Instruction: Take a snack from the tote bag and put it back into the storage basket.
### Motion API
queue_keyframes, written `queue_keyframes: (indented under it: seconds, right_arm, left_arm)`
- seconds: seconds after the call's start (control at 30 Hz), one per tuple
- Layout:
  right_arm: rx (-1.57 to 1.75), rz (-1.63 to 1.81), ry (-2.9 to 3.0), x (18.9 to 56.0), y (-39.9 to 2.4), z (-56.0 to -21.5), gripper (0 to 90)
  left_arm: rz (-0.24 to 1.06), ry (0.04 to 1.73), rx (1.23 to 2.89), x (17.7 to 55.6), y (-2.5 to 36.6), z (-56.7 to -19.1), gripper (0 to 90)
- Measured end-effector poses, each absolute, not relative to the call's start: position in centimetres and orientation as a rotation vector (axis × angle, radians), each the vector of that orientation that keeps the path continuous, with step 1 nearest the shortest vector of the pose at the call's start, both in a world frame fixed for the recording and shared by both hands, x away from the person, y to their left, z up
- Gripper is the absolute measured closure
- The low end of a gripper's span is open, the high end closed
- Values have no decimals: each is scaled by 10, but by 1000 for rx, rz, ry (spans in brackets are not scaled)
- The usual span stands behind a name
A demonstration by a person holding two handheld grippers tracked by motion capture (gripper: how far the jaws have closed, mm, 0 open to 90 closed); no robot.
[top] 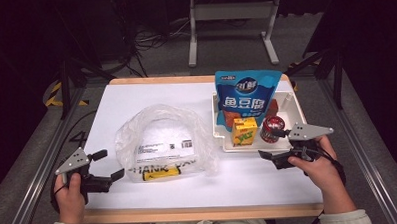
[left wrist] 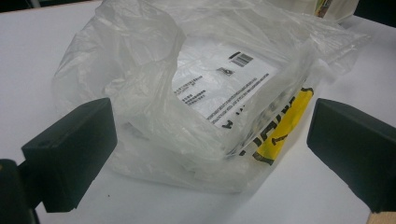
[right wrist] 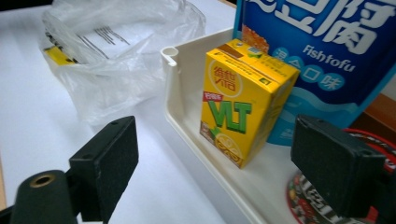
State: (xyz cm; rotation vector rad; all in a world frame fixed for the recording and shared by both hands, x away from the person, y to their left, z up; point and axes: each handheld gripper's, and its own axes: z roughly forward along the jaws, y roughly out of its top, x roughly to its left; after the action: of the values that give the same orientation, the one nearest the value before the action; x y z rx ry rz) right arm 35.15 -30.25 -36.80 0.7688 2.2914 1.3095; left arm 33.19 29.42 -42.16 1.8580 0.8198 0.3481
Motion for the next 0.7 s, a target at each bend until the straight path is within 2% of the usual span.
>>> queue_keyframes:
  seconds: [0.7]
  right_arm:
    - [868, 1276, 2291, 346, -295, -421, 165]
  left_arm:
    - [343, 799, 1863, 333, 295, -423, 23]
